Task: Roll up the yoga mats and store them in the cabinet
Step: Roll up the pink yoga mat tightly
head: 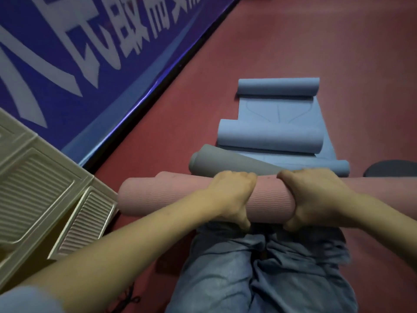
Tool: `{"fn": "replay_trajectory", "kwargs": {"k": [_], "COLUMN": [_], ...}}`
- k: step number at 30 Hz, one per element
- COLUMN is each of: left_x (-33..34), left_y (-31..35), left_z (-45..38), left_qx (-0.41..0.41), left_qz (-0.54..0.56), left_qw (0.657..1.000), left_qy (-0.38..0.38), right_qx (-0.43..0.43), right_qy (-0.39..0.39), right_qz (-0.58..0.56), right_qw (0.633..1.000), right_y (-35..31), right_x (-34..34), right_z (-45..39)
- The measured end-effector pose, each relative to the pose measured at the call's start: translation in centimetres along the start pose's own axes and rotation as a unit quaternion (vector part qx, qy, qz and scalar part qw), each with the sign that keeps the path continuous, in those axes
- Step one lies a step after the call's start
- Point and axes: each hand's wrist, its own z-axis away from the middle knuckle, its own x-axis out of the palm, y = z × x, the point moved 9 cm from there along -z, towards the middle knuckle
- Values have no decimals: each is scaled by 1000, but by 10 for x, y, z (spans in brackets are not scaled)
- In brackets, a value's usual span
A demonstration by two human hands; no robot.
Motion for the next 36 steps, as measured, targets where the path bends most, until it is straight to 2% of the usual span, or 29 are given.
{"fn": "replay_trajectory", "kwargs": {"k": [4, 7, 11, 15, 19, 24, 28, 32, 36], "left_x": [9, 8, -10, -19, -14, -1, -14, -14, -21], "left_y": [4, 6, 2, -2, -5, 3, -5, -11, -21], "left_z": [11, 9, -3, -11, -13, -7, -15, -29, -51], "left_qx": [-32, -28, -20, -26, -47, -46, -33, -24, -14], "left_qz": [-28, -7, -43, -46, 2, -26, -24, -37, -19], "left_qw": [997, 996, 997, 998, 998, 997, 997, 999, 1000], "left_qy": [62, 89, 59, 33, 35, 59, 63, 14, -6], "right_qx": [5, 6, -10, -27, -7, -1, 12, 22, 17], "right_qy": [-54, -50, 3, 44, 13, -29, -5, 8, 12], "right_qz": [-16, -21, -62, -5, -24, -65, -88, -180, -136], "right_qw": [998, 998, 998, 999, 1000, 997, 996, 983, 990], "right_y": [9, 14, 11, 9, 18, 27, 33, 51, 76], "right_x": [-5, 5, 9, 3, -11, -6, -3, 9, 5], "right_z": [-20, -19, -11, -9, -20, -29, -29, -23, -14]}}
